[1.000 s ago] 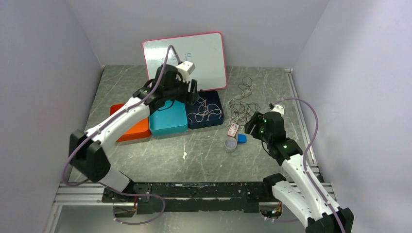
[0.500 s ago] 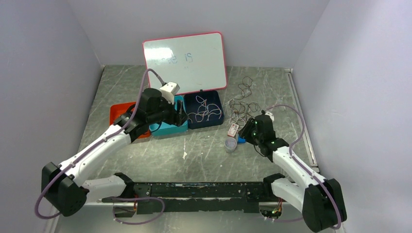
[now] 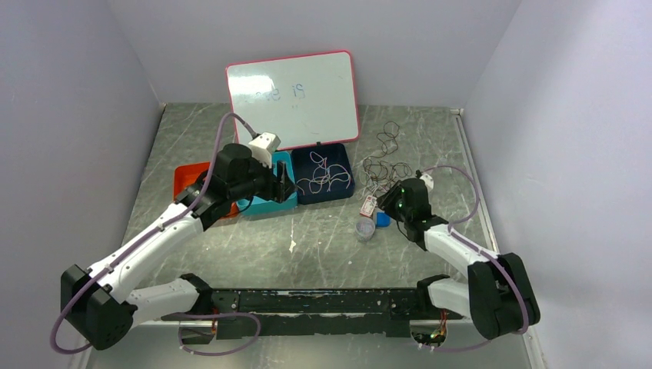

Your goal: Untangle the cables

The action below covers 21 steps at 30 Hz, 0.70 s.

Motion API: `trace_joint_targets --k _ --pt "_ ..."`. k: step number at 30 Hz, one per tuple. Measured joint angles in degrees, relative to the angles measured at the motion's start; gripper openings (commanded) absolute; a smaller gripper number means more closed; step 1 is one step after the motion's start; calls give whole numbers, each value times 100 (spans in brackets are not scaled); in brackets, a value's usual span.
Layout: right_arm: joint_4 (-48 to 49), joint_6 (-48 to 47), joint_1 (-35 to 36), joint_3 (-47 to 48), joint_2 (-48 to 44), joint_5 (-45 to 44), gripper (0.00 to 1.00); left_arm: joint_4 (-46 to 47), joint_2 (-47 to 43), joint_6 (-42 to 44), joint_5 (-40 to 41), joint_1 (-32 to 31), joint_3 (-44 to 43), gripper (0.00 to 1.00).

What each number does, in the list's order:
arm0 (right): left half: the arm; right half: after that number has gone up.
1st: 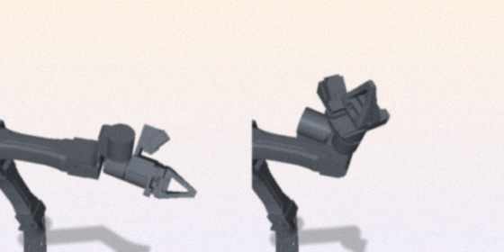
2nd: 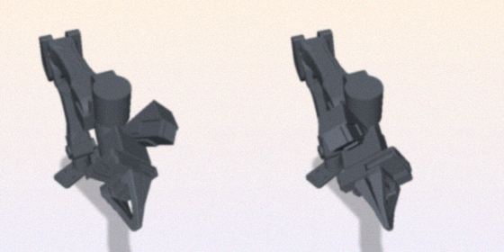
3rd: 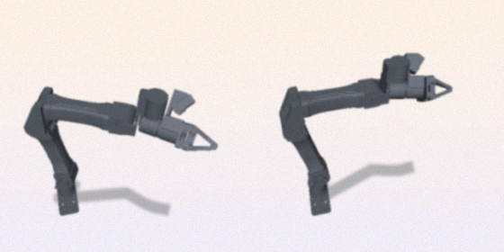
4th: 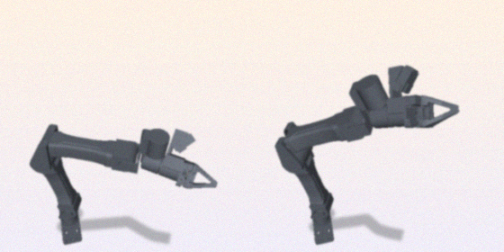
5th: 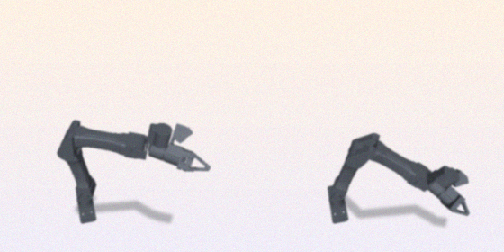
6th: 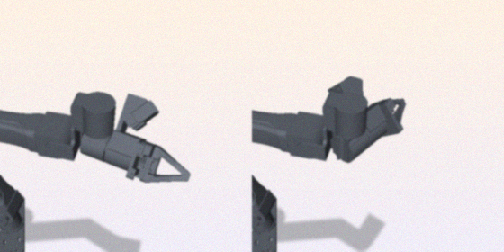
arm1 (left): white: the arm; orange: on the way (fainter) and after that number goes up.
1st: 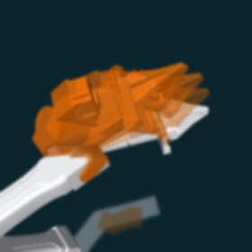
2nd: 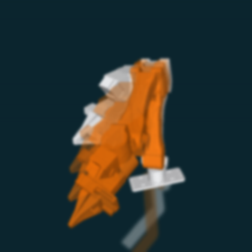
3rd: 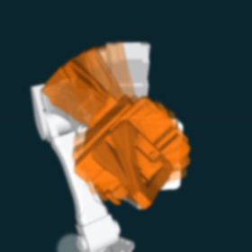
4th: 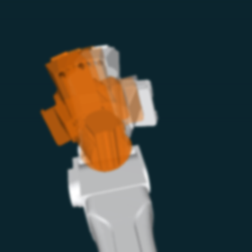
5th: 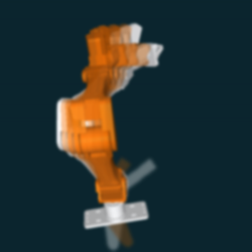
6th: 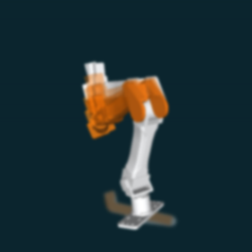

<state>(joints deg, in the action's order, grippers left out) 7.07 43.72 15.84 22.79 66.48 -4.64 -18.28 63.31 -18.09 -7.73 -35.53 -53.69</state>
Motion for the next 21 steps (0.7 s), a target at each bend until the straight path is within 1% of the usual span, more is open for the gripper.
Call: trace_joint_targets --k 6,10,16,21 --pt "461 31 -87 0 396 -7 35 -2 -107 -46 0 0 70 65" --pt "658 61 -149 0 649 35 30 -7 -138 -61 2 0 85 65" --pt "776 66 -188 2 741 107 16 -9 -157 -66 2 -2 90 65" --pt "726 -37 -192 7 391 140 3 0 -219 -68 4 -7 138 65"
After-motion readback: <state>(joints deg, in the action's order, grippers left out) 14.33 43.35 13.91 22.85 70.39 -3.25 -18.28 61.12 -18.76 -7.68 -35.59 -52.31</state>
